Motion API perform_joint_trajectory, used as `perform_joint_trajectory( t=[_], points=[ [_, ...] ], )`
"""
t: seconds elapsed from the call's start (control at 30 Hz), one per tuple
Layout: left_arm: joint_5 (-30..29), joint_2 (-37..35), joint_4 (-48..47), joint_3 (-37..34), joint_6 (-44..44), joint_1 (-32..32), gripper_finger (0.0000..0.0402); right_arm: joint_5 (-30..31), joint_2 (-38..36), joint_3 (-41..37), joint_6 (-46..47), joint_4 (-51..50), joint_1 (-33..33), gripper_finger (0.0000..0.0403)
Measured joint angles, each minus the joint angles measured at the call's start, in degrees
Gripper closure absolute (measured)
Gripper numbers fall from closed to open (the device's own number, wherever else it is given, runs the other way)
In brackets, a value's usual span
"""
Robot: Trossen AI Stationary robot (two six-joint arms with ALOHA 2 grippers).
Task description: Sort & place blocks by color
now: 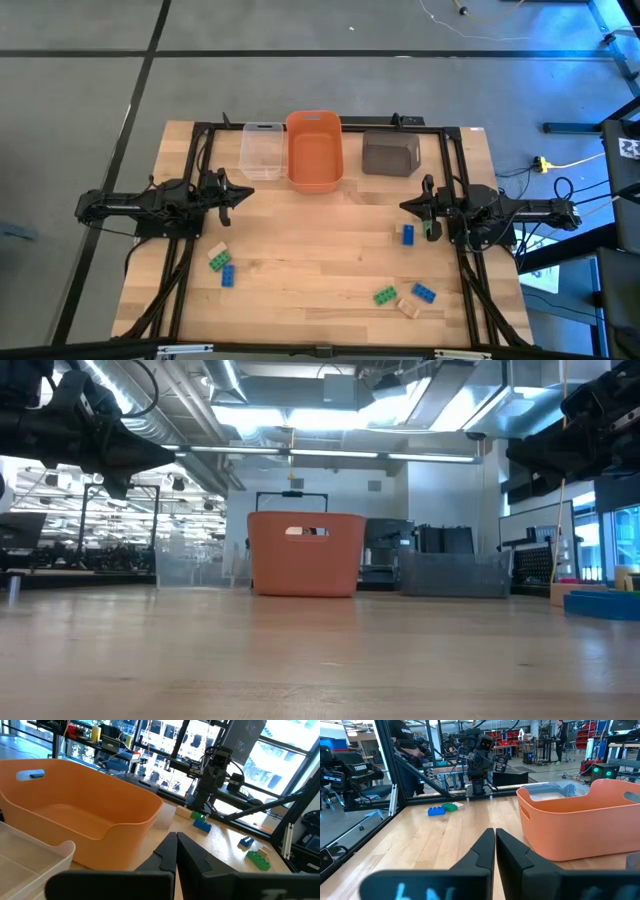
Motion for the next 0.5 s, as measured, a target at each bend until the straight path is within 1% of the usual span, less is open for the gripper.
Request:
perform_joint_trajectory(
  t=[0.27, 0.33, 0.4, 0.5],
  points=[
    [0.0, 0.0, 0.0, 0.0, 0.0, 0.0, 0.0401, 0.0, 0.0, 0.0, 0.0, 0.0, 0.0, 0.0384],
    [0.0, 0.0, 0.0, 0.0, 0.0, 0.0, 0.0401, 0.1, 0.0, 0.0, -1.7, 0.7, 0.0, 0.0384],
    [0.0, 0.0, 0.0, 0.0, 0.0, 0.0, 0.0401, 0.0, 0.0, 0.0, -0.7, 4.2, 0.0, 0.0384],
    [0.0, 0.0, 0.0, 0.0, 0.0, 0.0, 0.0401, 0.2, 0.0, 0.0, 4.8, 16.7, 0.0, 0.0384]
  ],
)
